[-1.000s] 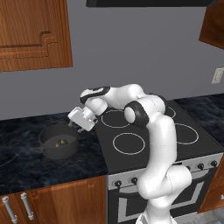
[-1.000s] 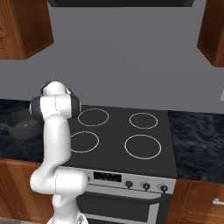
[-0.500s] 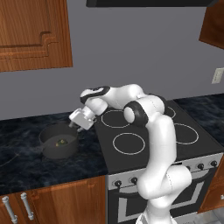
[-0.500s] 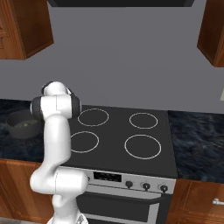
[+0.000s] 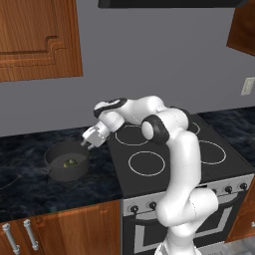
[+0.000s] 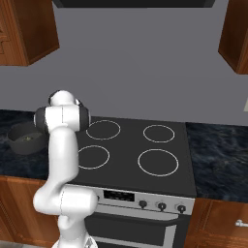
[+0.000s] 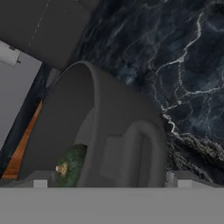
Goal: Turn on the sink faucet. Then move the squash from the counter to the sink. Turn off the sink. Move the vegetable from the sink to the pot next to the stove. Finally move the pot to the front left burner.
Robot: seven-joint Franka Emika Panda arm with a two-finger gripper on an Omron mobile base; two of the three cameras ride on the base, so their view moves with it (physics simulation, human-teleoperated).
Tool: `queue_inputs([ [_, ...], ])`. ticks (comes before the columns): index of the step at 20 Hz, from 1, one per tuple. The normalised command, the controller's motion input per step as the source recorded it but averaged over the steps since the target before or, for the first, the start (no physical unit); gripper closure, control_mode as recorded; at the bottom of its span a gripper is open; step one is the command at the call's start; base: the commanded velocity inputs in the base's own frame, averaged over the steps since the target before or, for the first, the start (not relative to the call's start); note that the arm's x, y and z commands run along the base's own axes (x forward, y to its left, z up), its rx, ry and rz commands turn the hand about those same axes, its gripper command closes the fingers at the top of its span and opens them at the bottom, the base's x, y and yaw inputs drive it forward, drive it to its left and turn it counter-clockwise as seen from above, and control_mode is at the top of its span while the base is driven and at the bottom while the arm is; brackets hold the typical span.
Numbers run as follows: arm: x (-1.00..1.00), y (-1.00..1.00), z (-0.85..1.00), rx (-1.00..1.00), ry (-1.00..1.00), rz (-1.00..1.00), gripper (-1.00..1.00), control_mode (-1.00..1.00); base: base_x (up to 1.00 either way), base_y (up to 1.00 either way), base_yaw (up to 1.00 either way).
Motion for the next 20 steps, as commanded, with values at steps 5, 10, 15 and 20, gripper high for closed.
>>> queue_inputs([
  [5, -0.25, 0.05, 0.00, 0.00, 0.00, 0.00, -1.00, -1.00, 0.00, 0.00, 0.00],
  [10, -0.05, 0.30, -0.01, -0.03, 0.04, 0.00, -1.00, -1.00, 0.00, 0.00, 0.00],
  [15, -0.01, 0.21, -0.01, -0.03, 0.02, 0.01, 1.00, -1.00, 0.00, 0.00, 0.00],
  [20, -0.01, 0.01, -0.01, 0.00, 0.00, 0.00, 1.00, -1.00, 0.00, 0.00, 0.00],
])
